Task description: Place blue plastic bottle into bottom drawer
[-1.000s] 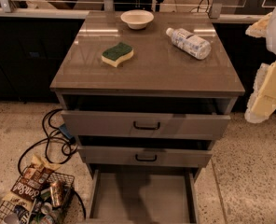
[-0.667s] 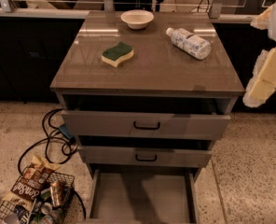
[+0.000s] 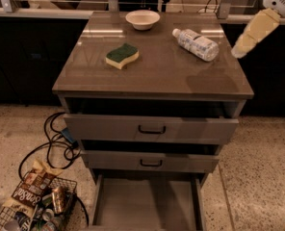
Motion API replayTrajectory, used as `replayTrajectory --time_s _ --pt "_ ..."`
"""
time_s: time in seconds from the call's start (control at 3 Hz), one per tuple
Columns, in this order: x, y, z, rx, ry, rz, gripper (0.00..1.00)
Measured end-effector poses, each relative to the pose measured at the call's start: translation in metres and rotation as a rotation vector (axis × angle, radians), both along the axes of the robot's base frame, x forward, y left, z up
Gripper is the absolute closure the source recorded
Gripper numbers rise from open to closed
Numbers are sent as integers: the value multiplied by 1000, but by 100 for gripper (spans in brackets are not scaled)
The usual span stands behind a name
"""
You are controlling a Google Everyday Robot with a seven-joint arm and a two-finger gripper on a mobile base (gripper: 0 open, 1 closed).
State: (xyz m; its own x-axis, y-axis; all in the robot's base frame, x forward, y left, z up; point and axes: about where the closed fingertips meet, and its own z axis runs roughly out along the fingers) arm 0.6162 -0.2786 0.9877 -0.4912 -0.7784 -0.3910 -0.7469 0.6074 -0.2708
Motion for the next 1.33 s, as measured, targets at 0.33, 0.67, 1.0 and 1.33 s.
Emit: replayTrajectory --time_s 0.33,0.67,1.0,1.33 --pt "54 -4 0 41 -53 -108 0" --pt "100 -1 -5 98 -103 -166 0" --pt "100 -1 -5 98 -103 -166 0" --pt "111 8 -18 145 -93 -176 0"
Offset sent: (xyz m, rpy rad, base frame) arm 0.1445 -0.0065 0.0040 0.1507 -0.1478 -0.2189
